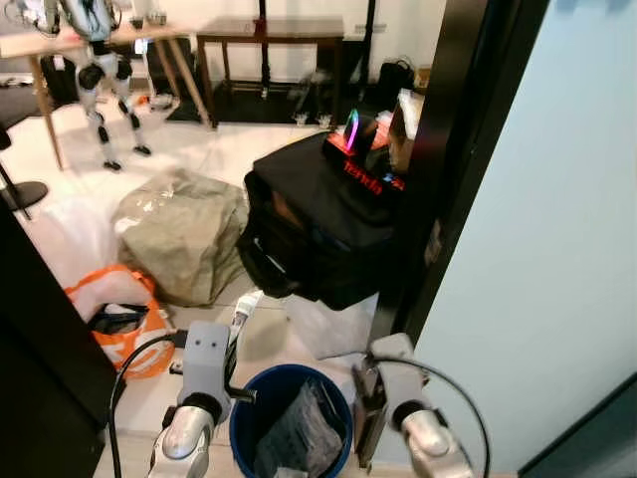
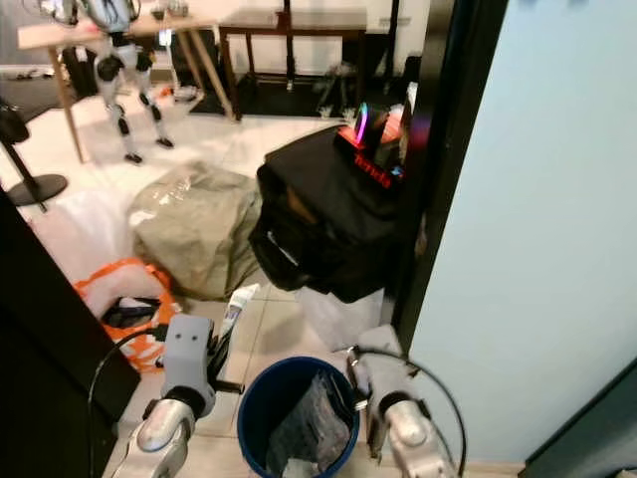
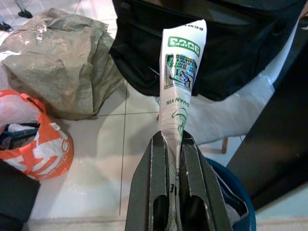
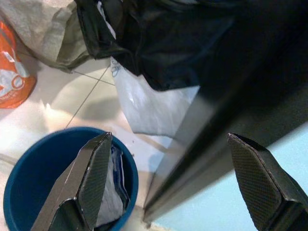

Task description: Clean up the room

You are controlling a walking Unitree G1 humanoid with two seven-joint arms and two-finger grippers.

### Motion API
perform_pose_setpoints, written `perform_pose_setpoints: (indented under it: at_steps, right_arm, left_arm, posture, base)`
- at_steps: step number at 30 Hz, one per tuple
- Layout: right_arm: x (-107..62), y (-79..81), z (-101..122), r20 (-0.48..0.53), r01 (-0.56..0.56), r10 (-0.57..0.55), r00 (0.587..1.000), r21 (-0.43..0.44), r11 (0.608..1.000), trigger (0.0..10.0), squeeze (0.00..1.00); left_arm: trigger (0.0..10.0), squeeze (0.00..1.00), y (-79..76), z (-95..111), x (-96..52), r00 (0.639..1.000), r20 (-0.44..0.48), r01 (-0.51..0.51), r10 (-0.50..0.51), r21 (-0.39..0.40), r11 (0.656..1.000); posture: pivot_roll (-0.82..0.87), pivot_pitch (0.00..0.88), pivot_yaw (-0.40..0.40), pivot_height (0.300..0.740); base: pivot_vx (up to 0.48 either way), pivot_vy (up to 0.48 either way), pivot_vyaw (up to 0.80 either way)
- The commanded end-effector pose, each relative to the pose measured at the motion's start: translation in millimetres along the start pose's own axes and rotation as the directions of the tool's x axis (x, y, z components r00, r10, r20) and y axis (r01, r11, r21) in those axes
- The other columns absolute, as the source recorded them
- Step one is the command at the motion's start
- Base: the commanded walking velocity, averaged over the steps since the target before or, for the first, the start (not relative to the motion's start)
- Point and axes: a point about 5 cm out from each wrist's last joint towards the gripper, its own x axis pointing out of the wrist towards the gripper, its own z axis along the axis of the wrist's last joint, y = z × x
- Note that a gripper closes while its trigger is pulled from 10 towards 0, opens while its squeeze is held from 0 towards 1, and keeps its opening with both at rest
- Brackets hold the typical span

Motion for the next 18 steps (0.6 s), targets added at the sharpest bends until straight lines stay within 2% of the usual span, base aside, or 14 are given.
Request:
perform_pose_setpoints:
  at_steps: [1, 6, 18]
  right_arm:
    - [-1.3, 9.7, -3.9, -0.018, -0.026, 0.026, 0.999, 0.006, 1.000, 10.0, 0.00]
    - [-2.1, 8.7, -4.8, -0.019, -0.023, 0.023, 1.000, 0.006, 1.000, 10.0, 0.00]
    - [-1.9, 9.0, -5.2, -0.021, -0.027, 0.027, 0.999, 0.003, 1.000, 10.0, 0.00]
  left_arm:
    - [10.0, 0.00, 8.0, -6.1, -3.8, 0.999, -0.028, -0.026, 0.026, 0.005, 1.000]
    - [10.0, 0.00, 7.1, -5.7, -2.9, 0.999, -0.027, -0.021, 0.021, 0.003, 1.000]
    - [10.0, 0.00, 8.7, -6.2, -4.2, 0.999, -0.027, -0.035, 0.036, 0.018, 0.999]
  posture:
    - [0.01, 0.113, -0.008, 0.740]
    - [0.01, 0.114, -0.007, 0.740]
    - [0.01, 0.115, -0.011, 0.740]
  base:
    - [0.319, 0.000, 0.00]
    - [0.286, 0.000, 0.00]
    - [0.000, 0.000, 0.00]
